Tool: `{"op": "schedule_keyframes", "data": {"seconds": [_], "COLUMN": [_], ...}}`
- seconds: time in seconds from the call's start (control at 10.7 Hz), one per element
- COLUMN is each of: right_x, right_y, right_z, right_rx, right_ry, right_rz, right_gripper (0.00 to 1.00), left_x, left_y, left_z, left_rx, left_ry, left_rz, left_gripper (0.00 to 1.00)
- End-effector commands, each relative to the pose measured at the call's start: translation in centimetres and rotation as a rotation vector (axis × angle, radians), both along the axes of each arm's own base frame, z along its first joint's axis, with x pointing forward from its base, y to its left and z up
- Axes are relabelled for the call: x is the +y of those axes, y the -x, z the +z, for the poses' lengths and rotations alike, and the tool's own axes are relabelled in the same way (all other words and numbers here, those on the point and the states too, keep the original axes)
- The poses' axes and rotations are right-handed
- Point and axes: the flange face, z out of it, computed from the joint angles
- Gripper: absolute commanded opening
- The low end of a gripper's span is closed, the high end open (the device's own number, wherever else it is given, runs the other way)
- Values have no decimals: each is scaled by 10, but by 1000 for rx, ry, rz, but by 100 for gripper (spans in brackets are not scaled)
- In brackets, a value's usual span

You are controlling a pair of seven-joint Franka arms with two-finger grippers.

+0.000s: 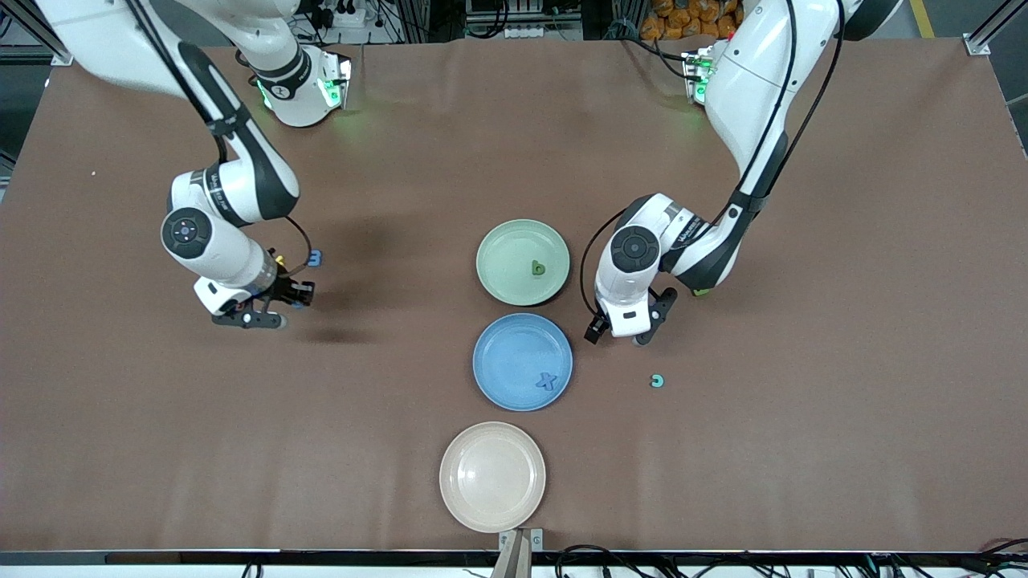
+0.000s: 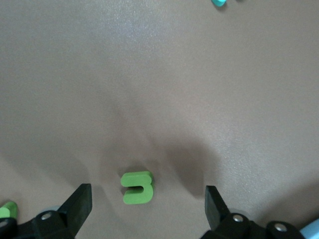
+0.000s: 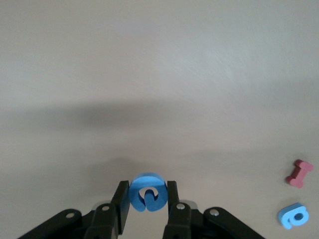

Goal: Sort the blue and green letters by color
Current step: 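Carry the blue c to the blue plate while the left gripper grasps n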

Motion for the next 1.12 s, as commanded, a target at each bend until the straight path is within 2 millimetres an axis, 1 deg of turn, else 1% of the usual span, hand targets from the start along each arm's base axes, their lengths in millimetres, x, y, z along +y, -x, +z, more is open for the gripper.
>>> {"op": "schedule_keyframes", "data": {"seconds": [0.0,0.09,0.19,0.28,0.37,0.56,0.65,0.84,0.94,1.03], "right_x": [11,16,35,62,89,151,188,268,286,306], "right_y": [-10,-14,-20,-25,-29,-38,-41,-43,-50,-51], "right_z": [24,28,38,51,60,70,68,57,51,44], "right_rx": [-8,-19,-32,-45,-50,-65,-64,-70,-88,-102], "right_ry": [0,-5,-39,-79,-110,-156,-178,-209,-208,-208], "right_rz": [-29,-29,-70,-103,-140,-226,-262,-353,-408,-440], "right_gripper": [0,0,0,0,0,0,0,0,0,0], "left_x": [2,2,1,0,1,2,2,4,4,4], "left_y": [4,5,5,5,5,4,4,3,2,2], "left_z": [3,2,2,1,0,-3,-4,-5,-5,-5], "left_rx": [-9,-9,-11,-14,-14,-13,-18,-18,-18,-18], "left_ry": [10,10,12,16,16,16,19,19,19,19], "left_rz": [24,24,22,20,22,25,23,26,26,26], "left_gripper": [100,100,100,100,100,100,100,100,100,100]}}
